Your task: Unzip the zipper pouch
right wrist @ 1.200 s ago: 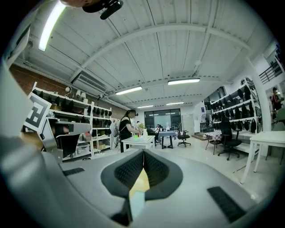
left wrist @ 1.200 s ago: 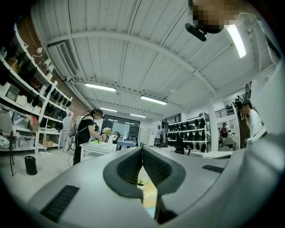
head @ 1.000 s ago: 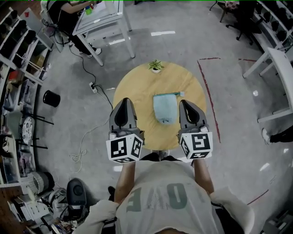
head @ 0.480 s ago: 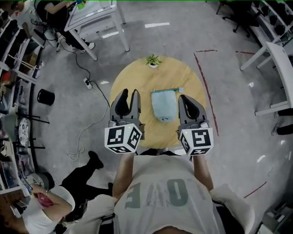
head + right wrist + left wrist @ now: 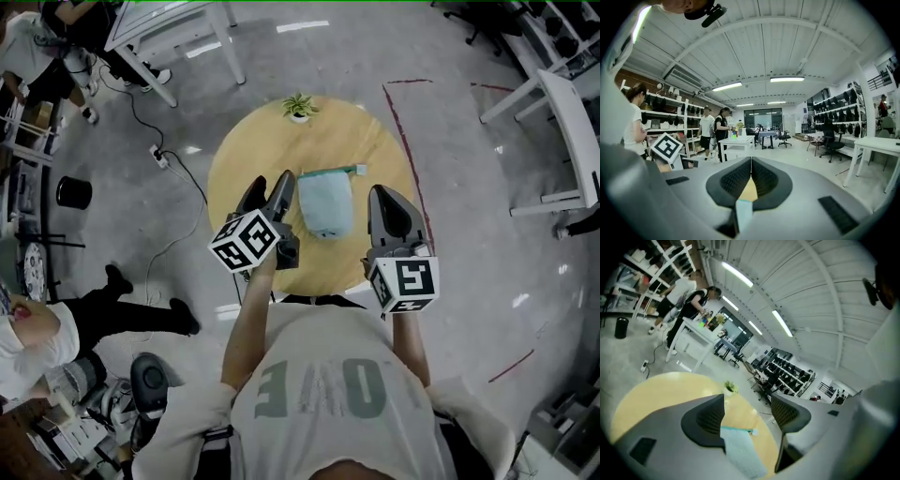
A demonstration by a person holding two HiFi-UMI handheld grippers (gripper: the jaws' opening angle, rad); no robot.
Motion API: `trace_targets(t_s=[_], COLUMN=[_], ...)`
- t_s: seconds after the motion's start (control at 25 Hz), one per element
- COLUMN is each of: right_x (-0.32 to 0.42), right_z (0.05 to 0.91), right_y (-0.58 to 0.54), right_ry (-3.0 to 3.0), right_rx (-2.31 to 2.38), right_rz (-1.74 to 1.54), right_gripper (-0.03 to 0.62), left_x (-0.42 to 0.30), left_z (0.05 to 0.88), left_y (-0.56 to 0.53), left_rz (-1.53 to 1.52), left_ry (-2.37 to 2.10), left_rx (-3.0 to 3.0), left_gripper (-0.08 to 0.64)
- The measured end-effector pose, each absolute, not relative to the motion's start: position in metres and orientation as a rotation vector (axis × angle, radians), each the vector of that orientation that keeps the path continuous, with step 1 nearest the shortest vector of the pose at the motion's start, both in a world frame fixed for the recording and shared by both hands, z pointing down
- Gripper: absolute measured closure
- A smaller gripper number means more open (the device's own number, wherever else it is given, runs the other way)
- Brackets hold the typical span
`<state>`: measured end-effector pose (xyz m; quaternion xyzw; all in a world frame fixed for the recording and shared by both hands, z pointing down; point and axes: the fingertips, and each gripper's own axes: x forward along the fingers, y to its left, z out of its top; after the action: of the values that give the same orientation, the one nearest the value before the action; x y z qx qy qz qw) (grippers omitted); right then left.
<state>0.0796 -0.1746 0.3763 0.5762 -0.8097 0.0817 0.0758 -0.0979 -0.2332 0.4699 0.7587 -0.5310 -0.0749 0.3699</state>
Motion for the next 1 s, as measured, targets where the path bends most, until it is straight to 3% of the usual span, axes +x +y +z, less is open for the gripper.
trace_targets(t_s=[0.44, 1.0], right_x=[0.097, 0.113], right_z=[0.403, 0.413], right_y=[-0.174, -0.163], right_ry=[-2.281, -2.202], right_rx=[1.774, 1.813], right_rz=[0.309, 0.340], right_gripper=[0.563, 0.563], left_x=[-0.069, -0.043], left_z=[0.617, 0.651], left_y=[-0.255, -0.263], left_rz=[0.021, 0.055], left_ry=[-1.152, -0.978], left_rx=[1.608, 1.515], left_gripper=[0.272, 0.290])
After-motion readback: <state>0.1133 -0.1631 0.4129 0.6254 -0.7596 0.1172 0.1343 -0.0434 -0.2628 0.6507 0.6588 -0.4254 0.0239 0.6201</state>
